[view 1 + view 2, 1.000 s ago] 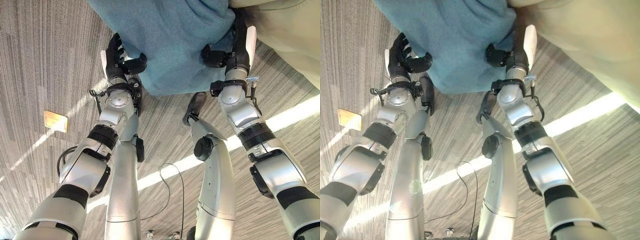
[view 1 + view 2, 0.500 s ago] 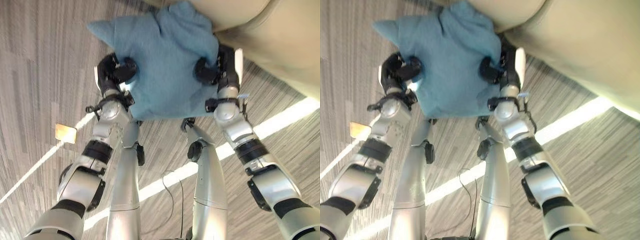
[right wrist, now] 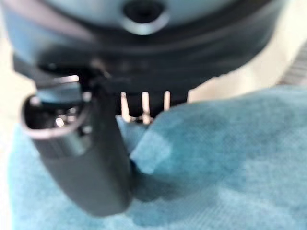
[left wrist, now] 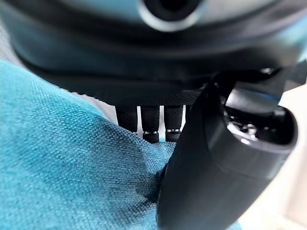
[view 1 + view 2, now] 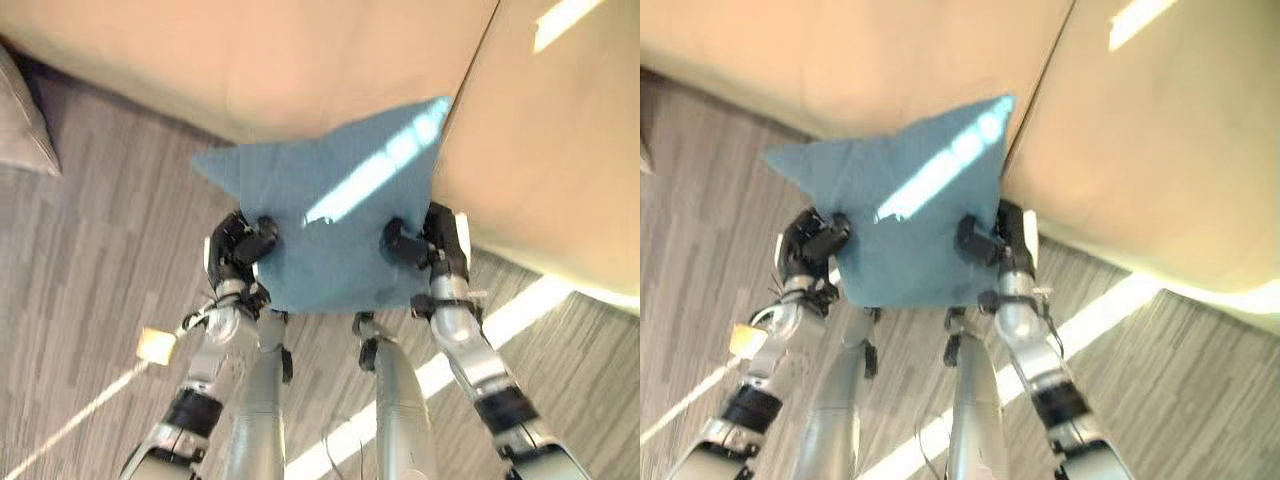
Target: Pick up all the scattered cushions and arrange them neatly on the sofa.
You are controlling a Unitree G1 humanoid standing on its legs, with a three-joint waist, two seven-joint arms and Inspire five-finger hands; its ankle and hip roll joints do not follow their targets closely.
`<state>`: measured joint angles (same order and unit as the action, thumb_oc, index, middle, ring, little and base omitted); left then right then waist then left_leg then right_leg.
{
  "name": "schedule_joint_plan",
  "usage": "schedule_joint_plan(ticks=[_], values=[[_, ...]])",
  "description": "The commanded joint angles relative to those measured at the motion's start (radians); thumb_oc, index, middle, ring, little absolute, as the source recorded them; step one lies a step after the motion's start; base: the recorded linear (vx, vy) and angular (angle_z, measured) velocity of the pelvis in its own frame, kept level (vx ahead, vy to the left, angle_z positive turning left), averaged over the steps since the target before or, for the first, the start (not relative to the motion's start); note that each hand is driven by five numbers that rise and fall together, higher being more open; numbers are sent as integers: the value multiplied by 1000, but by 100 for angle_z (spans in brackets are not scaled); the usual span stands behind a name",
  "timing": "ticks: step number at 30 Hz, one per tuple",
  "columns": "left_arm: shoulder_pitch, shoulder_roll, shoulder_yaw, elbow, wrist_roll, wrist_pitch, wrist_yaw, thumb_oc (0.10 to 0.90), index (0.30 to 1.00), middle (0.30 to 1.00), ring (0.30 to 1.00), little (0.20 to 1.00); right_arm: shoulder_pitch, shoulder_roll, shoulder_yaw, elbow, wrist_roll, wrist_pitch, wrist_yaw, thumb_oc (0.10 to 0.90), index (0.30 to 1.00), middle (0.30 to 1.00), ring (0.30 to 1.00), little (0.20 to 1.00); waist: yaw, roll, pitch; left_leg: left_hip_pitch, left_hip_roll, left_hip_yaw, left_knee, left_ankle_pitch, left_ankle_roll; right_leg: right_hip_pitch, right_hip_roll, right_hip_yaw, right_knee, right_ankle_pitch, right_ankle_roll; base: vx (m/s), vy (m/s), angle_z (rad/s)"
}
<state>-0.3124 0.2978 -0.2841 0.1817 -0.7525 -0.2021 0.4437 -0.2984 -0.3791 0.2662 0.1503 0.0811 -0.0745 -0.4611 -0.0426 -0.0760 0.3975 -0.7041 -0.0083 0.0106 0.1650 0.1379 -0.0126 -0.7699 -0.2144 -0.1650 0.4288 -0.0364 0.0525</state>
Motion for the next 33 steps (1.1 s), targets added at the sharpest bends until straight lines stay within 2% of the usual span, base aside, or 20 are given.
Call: schedule_joint_plan(ticks=[1,2,4,6,7,8,13,15,18,19,20,21,22,24,26,27,29,31,32,33], values=[[-71,-90,-123,-144,54,-96,-162,400,300,300,300,300,-43,15,-5,-134,-69,-162,36,400,300,300,300,300,-23,36,-125,131,48,-94,12,-195,-66,168,-16,-12,-161,-7,61,90,-41,3],[-55,-76,-123,-150,64,-95,-172,400,300,300,300,300,-15,1,-25,-142,-77,-160,38,400,300,300,300,300,-26,34,-130,178,54,-92,-1,-195,-67,218,-11,-18,-179,-7,63,153,-57,-4],[22,-29,-120,-176,102,-98,-199,400,300,300,300,300,95,-39,-84,-185,-101,-160,58,400,300,300,300,300,-43,32,-164,353,89,-68,-62,-188,-78,391,16,-20,-240,-6,66,213,-92,-15],[62,-8,-112,-189,114,-98,-210,400,300,300,300,300,144,-53,-107,-206,-108,-162,74,400,300,300,300,300,-52,38,-194,421,110,-49,-85,-190,-85,448,35,-12,-252,-19,65,129,-62,-14],[62,-8,-112,-189,114,-98,-210,400,300,300,300,300,145,-53,-107,-207,-108,-162,75,400,300,300,300,300,-52,37,-195,421,109,-49,-89,-185,-84,448,34,-12,-256,-14,66,138,-97,-19],[101,9,-97,-200,122,-94,-220,400,300,300,300,300,189,-61,-132,-220,-119,-161,88,400,300,300,300,300,-66,44,-230,485,128,-28,-117,-179,-93,503,55,-1,-273,-28,66,133,-115,-21],[152,7,-93,-195,140,-82,-228,400,300,300,300,300,277,-49,-169,-230,-126,-161,90,400,300,300,300,300,-99,56,-284,573,189,21,-122,-157,-132,631,114,26,-320,-70,44,94,-162,-10],[165,0,-90,-187,137,-79,-228,400,300,300,300,300,291,-49,-175,-225,-126,-159,85,400,300,300,300,300,-110,59,-301,591,211,28,-107,-151,-138,667,137,33,-341,-79,30,61,-158,0],[183,-6,-90,-189,139,-72,-226,400,300,300,300,300,301,-56,-179,-226,-119,-154,90,400,300,300,300,300,-114,62,-315,597,217,22,-78,-148,-130,690,148,49,-360,-74,20,50,-90,-8],[190,-8,-91,-191,141,-69,-231,400,300,300,300,300,308,-59,-177,-228,-117,-152,95,400,300,300,300,300,-116,61,-324,604,215,25,-69,-165,-123,701,150,54,-371,-71,18,33,-60,-7],[190,-16,-99,-196,141,-68,-233,400,300,300,300,300,312,-57,-174,-227,-110,-153,98,400,300,300,300,300,-112,56,-312,593,182,2,-33,-184,-111,714,142,64,-388,-63,18,17,-21,-11],[190,-16,-99,-196,141,-68,-233,400,300,300,300,300,312,-57,-174,-227,-110,-153,98,400,300,300,300,300,-113,56,-312,593,182,2,-32,-184,-111,714,142,64,-388,-63,18,11,13,-23],[194,-24,-109,-188,150,-62,-239,400,300,300,300,300,309,-50,-175,-221,-108,-153,102,400,300,300,300,300,-106,52,-316,588,123,-32,-59,-210,-95,719,140,72,-404,-51,20,75,62,-28],[169,-28,-126,-177,159,-48,-236,400,300,300,300,300,297,-44,-181,-216,-104,-143,94,400,300,300,300,300,-101,42,-321,541,54,-23,-89,-189,-73,721,130,74,-421,-30,33,62,129,-9],[158,-32,-127,-176,162,-48,-238,400,300,300,300,300,289,-40,-182,-215,-106,-140,93,400,300,300,300,300,-98,44,-323,538,41,-30,-110,-196,-64,714,134,90,-416,-29,40,42,149,4],[155,-28,-129,-185,178,-49,-235,400,300,300,300,300,276,-31,-178,-218,-110,-141,93,400,300,300,300,300,-91,43,-325,552,18,-55,-120,-203,-45,707,132,111,-403,-28,52,115,197,-35],[155,-24,-128,-188,178,-48,-241,400,300,300,300,300,270,-28,-180,-218,-109,-141,94,400,300,300,300,300,-88,39,-324,553,9,-53,-112,-207,-40,705,127,120,-387,-34,59,92,164,-58],[152,-8,-122,-194,191,-43,-238,400,300,300,300,300,252,-12,-164,-214,-112,-137,101,400,300,300,300,300,-73,38,-313,587,6,-7,-113,-225,-14,684,105,137,-315,-35,82,69,234,-71],[152,-8,-122,-194,191,-43,-238,400,300,300,300,300,252,-12,-165,-214,-112,-137,101,400,300,300,300,300,-71,37,-312,588,7,-5,-113,-226,-14,684,105,139,-314,-36,82,57,298,-83],[157,5,-113,-201,196,-41,-239,400,300,300,300,300,239,-1,-158,-217,-115,-132,108,400,300,300,300,300,-64,39,-296,610,9,19,-109,-237,2,646,82,131,-223,-13,108,21,127,-64]])
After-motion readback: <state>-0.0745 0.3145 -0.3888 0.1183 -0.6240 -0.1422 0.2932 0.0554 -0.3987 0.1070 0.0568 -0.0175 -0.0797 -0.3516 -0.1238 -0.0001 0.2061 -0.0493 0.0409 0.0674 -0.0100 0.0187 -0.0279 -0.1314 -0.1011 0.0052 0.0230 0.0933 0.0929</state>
